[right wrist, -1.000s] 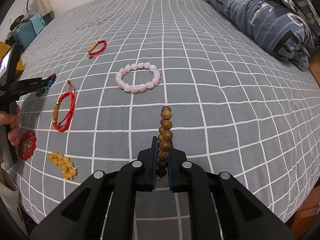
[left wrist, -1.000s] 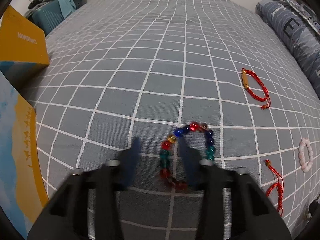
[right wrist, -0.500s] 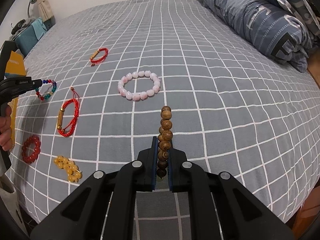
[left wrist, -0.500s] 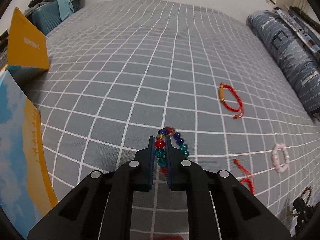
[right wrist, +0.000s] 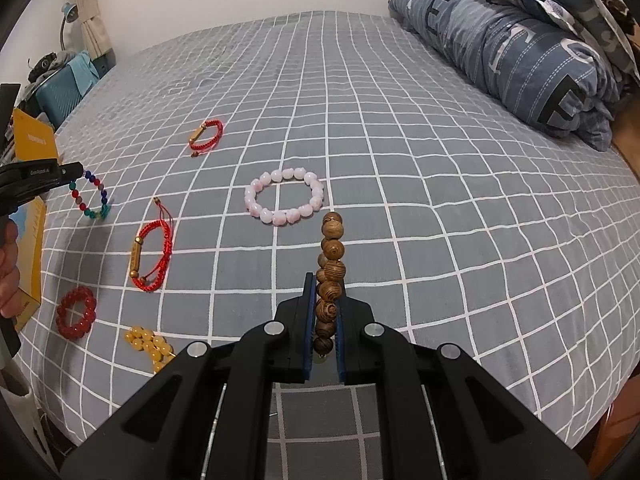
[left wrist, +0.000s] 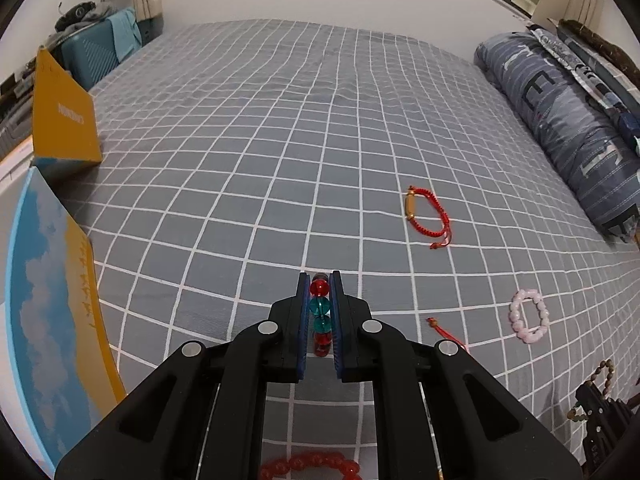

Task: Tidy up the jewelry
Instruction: 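Lift both bracelets and carry them toward the white cardboard box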

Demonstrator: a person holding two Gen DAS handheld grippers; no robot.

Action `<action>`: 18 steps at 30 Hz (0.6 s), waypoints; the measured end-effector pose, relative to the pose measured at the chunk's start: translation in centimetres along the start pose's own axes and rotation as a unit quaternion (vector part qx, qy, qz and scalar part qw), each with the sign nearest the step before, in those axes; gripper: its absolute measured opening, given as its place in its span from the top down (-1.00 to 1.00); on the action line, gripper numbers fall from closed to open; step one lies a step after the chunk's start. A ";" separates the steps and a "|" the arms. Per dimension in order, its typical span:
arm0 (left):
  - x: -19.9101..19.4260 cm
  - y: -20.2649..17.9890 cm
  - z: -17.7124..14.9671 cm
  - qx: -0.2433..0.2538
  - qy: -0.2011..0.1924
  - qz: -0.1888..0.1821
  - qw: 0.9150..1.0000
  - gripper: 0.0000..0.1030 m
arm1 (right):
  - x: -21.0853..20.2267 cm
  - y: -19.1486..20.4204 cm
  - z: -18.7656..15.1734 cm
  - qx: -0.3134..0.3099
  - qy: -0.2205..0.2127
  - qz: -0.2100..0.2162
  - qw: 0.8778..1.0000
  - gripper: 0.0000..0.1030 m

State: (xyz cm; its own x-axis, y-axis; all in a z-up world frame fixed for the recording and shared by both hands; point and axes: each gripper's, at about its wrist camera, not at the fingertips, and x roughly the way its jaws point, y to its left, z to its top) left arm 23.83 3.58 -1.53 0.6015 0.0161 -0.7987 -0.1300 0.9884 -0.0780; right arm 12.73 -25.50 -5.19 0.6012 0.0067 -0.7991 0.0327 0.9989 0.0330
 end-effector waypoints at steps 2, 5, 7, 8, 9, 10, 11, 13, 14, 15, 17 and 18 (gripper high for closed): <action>-0.4 -0.1 0.1 0.000 -0.002 -0.001 1.000 0.83 | -0.3 0.0 0.2 0.001 -0.003 -0.001 1.000 0.86; -1.0 -0.1 0.3 -0.001 -0.003 -0.002 1.000 0.83 | -0.8 0.1 0.4 0.002 -0.007 -0.001 1.000 0.86; -1.4 -0.3 0.4 0.001 -0.005 -0.001 1.000 0.83 | -1.3 0.2 0.6 0.003 -0.010 0.000 1.000 0.86; -1.7 -0.3 0.5 0.002 -0.005 0.000 1.000 0.83 | -1.5 0.2 0.7 0.003 -0.012 -0.001 1.000 0.86; -2.0 -0.4 0.6 0.003 -0.006 0.000 1.000 0.83 | -1.7 0.3 0.7 0.003 -0.014 0.000 1.000 0.86; -2.4 -0.4 0.7 0.005 -0.006 0.001 1.000 0.83 | -1.9 0.3 0.8 0.003 -0.014 0.000 1.000 0.86; -2.7 -0.5 0.8 0.006 -0.007 0.002 1.000 0.83 | -2.0 0.3 0.9 0.003 -0.014 0.000 1.000 0.86; -3.5 -0.5 1.0 0.008 -0.010 0.004 1.000 0.83 | -2.4 0.4 1.1 0.004 -0.015 -0.003 1.000 0.86; -3.8 -0.4 1.1 0.008 -0.011 0.004 1.000 0.83 | -2.6 0.5 1.3 0.003 -0.016 -0.002 1.000 0.86; -4.2 -0.3 1.2 0.008 -0.013 0.005 1.000 0.83 | -2.7 0.7 1.4 0.002 -0.016 -0.003 1.000 0.86; -5.1 0.0 1.4 0.006 -0.017 0.008 1.000 0.83 | -3.0 0.8 1.6 0.001 -0.017 -0.003 1.000 0.86; -5.6 0.2 1.6 0.006 -0.020 0.010 1.000 0.83 | -3.1 1.0 1.8 -0.001 -0.016 -0.003 1.000 0.86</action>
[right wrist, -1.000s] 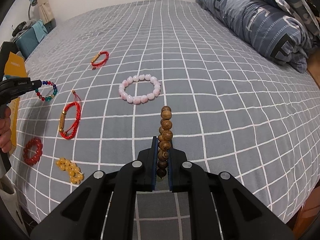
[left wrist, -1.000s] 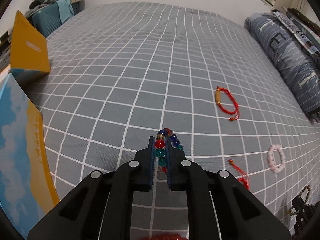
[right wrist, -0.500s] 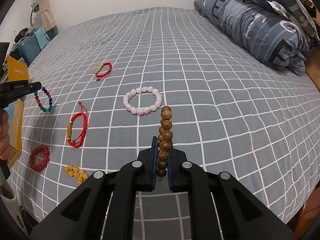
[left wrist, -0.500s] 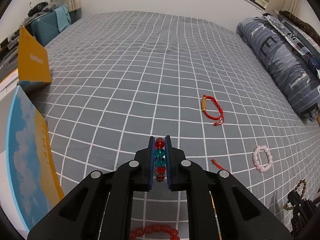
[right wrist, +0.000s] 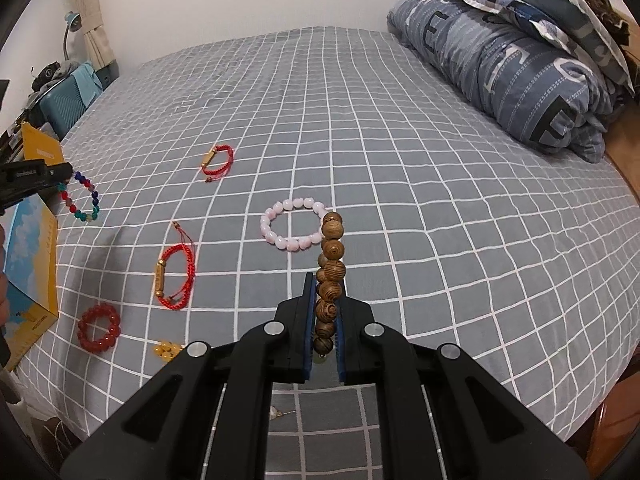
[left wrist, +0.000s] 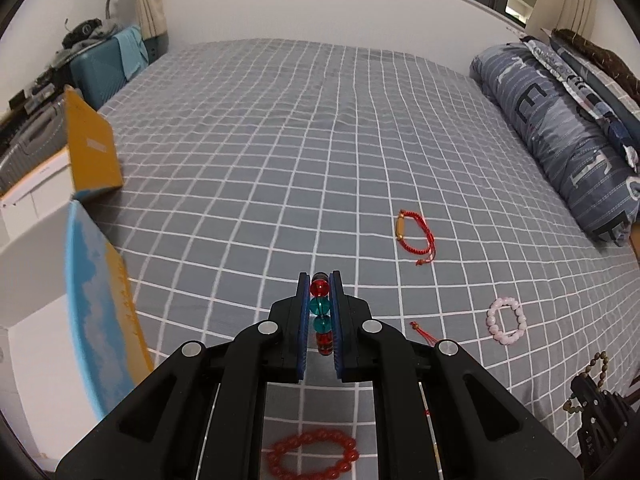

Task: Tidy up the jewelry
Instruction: 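Lift both bracelets and carry them toward the white cardboard box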

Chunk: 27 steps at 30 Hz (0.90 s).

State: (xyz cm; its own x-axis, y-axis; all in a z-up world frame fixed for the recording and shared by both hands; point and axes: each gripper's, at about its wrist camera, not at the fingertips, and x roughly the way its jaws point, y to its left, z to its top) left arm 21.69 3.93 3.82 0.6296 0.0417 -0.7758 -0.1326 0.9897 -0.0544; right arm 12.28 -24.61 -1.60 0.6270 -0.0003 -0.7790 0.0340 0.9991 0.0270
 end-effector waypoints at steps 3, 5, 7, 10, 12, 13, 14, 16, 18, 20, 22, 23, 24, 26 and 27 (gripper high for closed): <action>-1.6 0.9 0.6 -0.003 -0.007 0.003 1.000 0.83 | -0.5 0.7 0.7 -0.005 -0.001 0.006 1.000 0.86; -2.7 1.5 1.1 -0.004 -0.014 0.008 1.000 0.83 | -0.8 1.2 1.1 -0.008 -0.004 0.008 1.000 0.86; -4.2 2.3 1.6 -0.005 -0.024 0.016 1.000 0.83 | -1.2 2.0 1.7 -0.012 -0.007 0.013 1.000 0.86; -5.8 3.7 2.1 -0.008 -0.032 0.025 0.999 0.83 | -1.8 3.4 2.5 -0.019 -0.009 0.021 1.000 0.86; -6.6 4.7 2.5 -0.011 -0.033 0.030 0.999 0.83 | -2.3 4.7 3.1 -0.026 -0.011 0.028 0.999 0.86; -6.9 5.1 2.6 -0.012 -0.034 0.032 0.999 0.83 | -2.6 5.4 3.3 -0.030 -0.013 0.031 0.999 0.86; -7.6 5.9 2.7 -0.014 -0.039 0.038 0.998 0.83 | -2.9 6.0 3.5 -0.034 -0.016 0.033 0.999 0.86; -8.9 7.5 2.8 -0.021 -0.047 0.046 0.998 0.83 | -3.4 7.7 4.1 -0.042 -0.020 0.040 0.998 0.86; -9.9 9.1 2.8 -0.027 -0.050 0.050 0.997 0.83 | -3.9 9.5 4.7 -0.051 -0.023 0.048 0.997 0.86; -10.9 10.9 2.8 -0.036 -0.052 0.055 0.996 0.83 | -4.4 11.3 5.2 -0.063 -0.029 0.046 0.997 0.86; -11.7 12.6 2.8 -0.043 -0.057 0.066 0.995 0.83 | -4.7 12.5 5.4 -0.068 -0.032 0.051 0.996 0.86; -12.1 13.7 2.7 -0.048 -0.057 0.071 0.995 0.83 | -4.9 13.5 5.5 -0.072 -0.033 0.058 0.995 0.86; -12.3 14.7 2.5 -0.054 -0.055 0.077 0.994 0.83 | -5.0 14.0 5.6 -0.073 -0.034 0.060 0.995 0.86; -12.7 16.3 2.3 -0.061 -0.052 0.086 0.993 0.83 | -5.4 15.3 5.8 -0.081 -0.037 0.067 0.994 0.86; -12.9 17.2 2.1 -0.067 -0.051 0.091 0.992 0.83 | -5.6 16.3 6.0 -0.087 -0.038 0.073 0.993 0.86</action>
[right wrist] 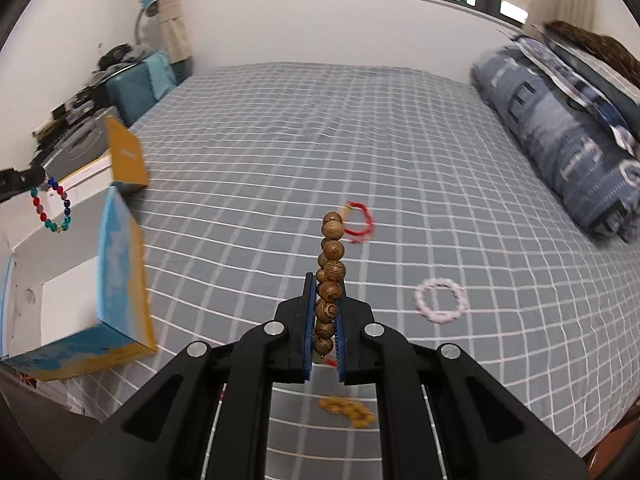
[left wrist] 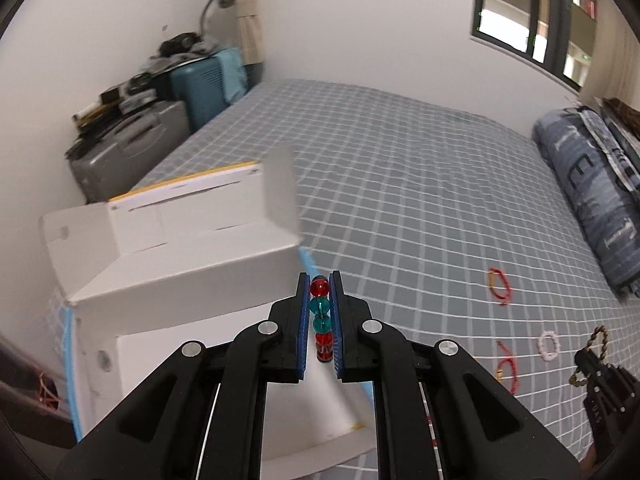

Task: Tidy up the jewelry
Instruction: 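Lift both bracelets and carry them toward the white cardboard box, then open the left tool and right tool to drop both bracelets into the box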

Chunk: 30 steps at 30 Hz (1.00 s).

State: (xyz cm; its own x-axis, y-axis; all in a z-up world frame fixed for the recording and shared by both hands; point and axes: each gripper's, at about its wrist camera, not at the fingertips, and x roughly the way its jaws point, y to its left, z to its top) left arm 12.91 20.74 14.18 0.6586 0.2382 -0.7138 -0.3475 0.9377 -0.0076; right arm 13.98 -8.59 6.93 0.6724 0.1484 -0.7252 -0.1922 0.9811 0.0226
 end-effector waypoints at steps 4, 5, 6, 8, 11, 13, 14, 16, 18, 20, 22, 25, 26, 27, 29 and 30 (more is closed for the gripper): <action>-0.3 3.8 -0.7 -0.024 0.008 0.012 1.000 0.83 | -0.4 3.5 1.5 -0.024 -0.007 0.016 1.000 0.86; -0.4 4.3 -0.9 -0.027 0.010 0.015 0.999 0.83 | -0.5 4.6 2.0 -0.031 -0.010 0.022 0.999 0.86; -0.5 5.2 -1.2 -0.032 0.013 0.018 0.999 0.83 | -0.6 5.4 2.4 -0.034 -0.011 0.027 0.999 0.86; -0.6 6.8 -1.9 -0.039 0.018 0.025 0.999 0.82 | -0.7 7.0 3.0 -0.043 -0.015 0.035 0.998 0.86; -0.7 9.2 -2.9 -0.053 0.026 0.035 0.998 0.83 | -0.9 10.6 4.1 -0.065 -0.020 0.055 0.996 0.86; -1.1 10.8 -3.5 -0.062 0.027 0.043 0.997 0.83 | -1.1 12.5 4.7 -0.076 -0.021 0.067 0.995 0.86; -1.3 11.6 -3.9 -0.066 0.028 0.048 0.996 0.83 | -1.2 13.9 5.1 -0.084 -0.019 0.078 0.993 0.86; -1.6 13.3 -4.6 -0.075 0.029 0.057 0.995 0.83 | -1.4 16.1 5.4 -0.097 -0.022 0.086 0.991 0.86; -1.6 14.4 -5.3 -0.082 0.032 0.061 0.994 0.83 | -1.3 18.1 5.6 -0.108 -0.020 0.100 0.989 0.86; -1.4 15.8 -6.1 -0.090 0.038 0.066 0.993 0.83 | -1.0 20.4 5.5 -0.122 -0.014 0.115 0.986 0.86; -1.1 16.8 -6.8 -0.097 0.044 0.069 0.992 0.82 | -0.8 22.2 5.0 -0.135 -0.010 0.123 0.983 0.86; -0.8 17.7 -7.7 -0.104 0.051 0.072 0.991 0.82 | 0.6 25.0 4.1 -0.153 0.009 0.143 0.978 0.86; -0.6 18.1 -8.0 -0.106 0.053 0.073 0.990 0.82 | 1.2 26.0 3.7 -0.159 0.018 0.148 0.976 0.86; -0.4 18.4 -8.3 -0.108 0.055 0.075 0.990 0.82 | 1.5 26.6 3.3 -0.162 0.021 0.148 0.975 0.86; 0.0 18.9 -8.7 -0.112 0.060 0.077 0.989 0.82 | 2.3 27.5 2.6 -0.166 0.032 0.158 0.973 0.86; 0.2 19.1 -8.9 -0.114 0.062 0.079 0.988 0.82 | 2.8 28.1 2.2 -0.167 0.040 0.163 0.971 0.86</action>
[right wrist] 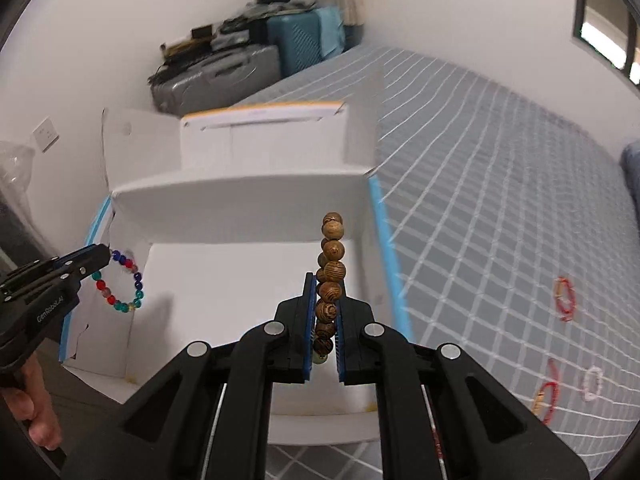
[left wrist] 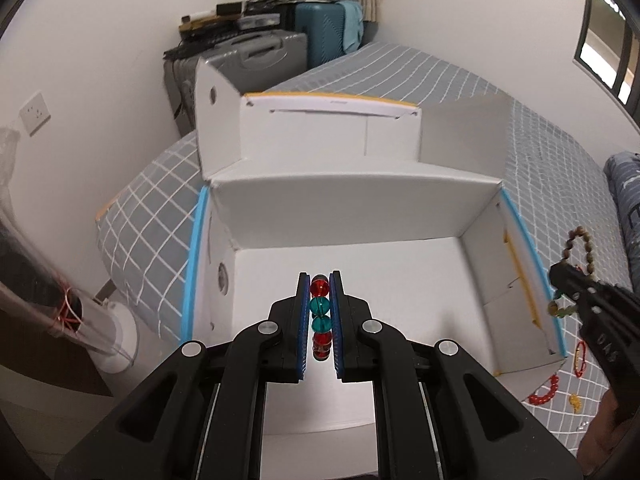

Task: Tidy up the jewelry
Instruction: 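Open the left tool and right tool to drop both bracelets into the box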

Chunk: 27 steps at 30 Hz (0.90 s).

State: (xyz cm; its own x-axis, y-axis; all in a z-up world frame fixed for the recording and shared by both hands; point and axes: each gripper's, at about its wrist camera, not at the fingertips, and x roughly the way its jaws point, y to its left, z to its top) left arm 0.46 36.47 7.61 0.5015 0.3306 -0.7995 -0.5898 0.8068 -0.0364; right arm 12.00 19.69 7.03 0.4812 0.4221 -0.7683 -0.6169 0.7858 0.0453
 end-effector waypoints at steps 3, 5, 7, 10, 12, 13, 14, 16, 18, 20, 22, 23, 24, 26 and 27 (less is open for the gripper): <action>1.3 0.7 -0.5 -0.002 0.013 0.005 1.000 0.82 | 1.9 1.1 -0.6 -0.007 0.017 0.003 1.000 0.86; 2.1 0.8 -0.9 -0.001 0.020 0.009 1.000 0.82 | 2.8 1.5 -1.1 -0.010 0.026 0.005 1.000 0.86; 2.9 0.8 -1.3 0.002 0.028 0.011 1.000 0.82 | 3.8 2.0 -1.6 -0.016 0.037 -0.002 0.999 0.86; 3.9 0.8 -1.7 0.002 0.040 0.011 0.999 0.82 | 4.9 1.9 -2.1 -0.012 0.054 -0.005 0.998 0.86; 4.5 0.8 -1.9 0.004 0.047 0.011 0.999 0.82 | 5.6 1.6 -2.4 -0.008 0.066 -0.007 0.998 0.86; 4.8 0.8 -2.0 0.005 0.053 0.013 0.999 0.82 | 5.9 1.5 -2.4 -0.007 0.070 -0.007 0.997 0.86; 5.0 0.8 -2.1 0.005 0.055 0.015 0.998 0.82 | 6.1 1.4 -2.4 -0.006 0.073 -0.009 0.997 0.86; 5.3 0.9 -2.1 0.003 0.060 0.018 0.998 0.82 | 6.4 1.5 -2.5 -0.007 0.074 -0.010 0.997 0.86; 5.4 1.1 -2.1 0.001 0.063 0.019 0.998 0.82 | 6.6 1.5 -2.5 -0.009 0.077 -0.010 0.997 0.86; 5.5 1.2 -2.1 0.000 0.066 0.020 0.998 0.82 | 6.8 1.6 -2.6 -0.010 0.078 -0.012 0.997 0.85; 5.5 1.3 -2.2 -0.001 0.066 0.024 0.998 0.80 | 7.0 1.6 -2.6 -0.010 0.082 -0.011 0.997 0.83; 5.4 1.2 -2.2 -0.001 0.065 0.026 0.998 0.79 | 7.2 1.7 -2.4 -0.010 0.082 -0.011 0.997 0.81; 5.3 1.3 -2.2 -0.003 0.063 0.028 0.998 0.78 | 7.1 1.8 -2.4 -0.011 0.080 -0.009 0.997 0.81; 5.2 1.5 -2.1 -0.007 0.063 0.027 0.998 0.63 | 7.0 1.8 -2.5 -0.010 0.079 -0.008 0.997 0.72; 5.0 1.5 -2.1 -0.008 0.062 0.029 0.998 0.34 | 6.7 1.9 -2.5 -0.011 0.076 -0.006 0.997 0.53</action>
State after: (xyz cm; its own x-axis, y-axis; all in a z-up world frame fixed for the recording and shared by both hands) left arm 0.77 38.31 2.28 0.3856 0.3123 -0.8682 -0.6263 0.7796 0.0022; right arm 12.54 22.88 0.39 0.3900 0.3371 -0.8569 -0.6250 0.7803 0.0225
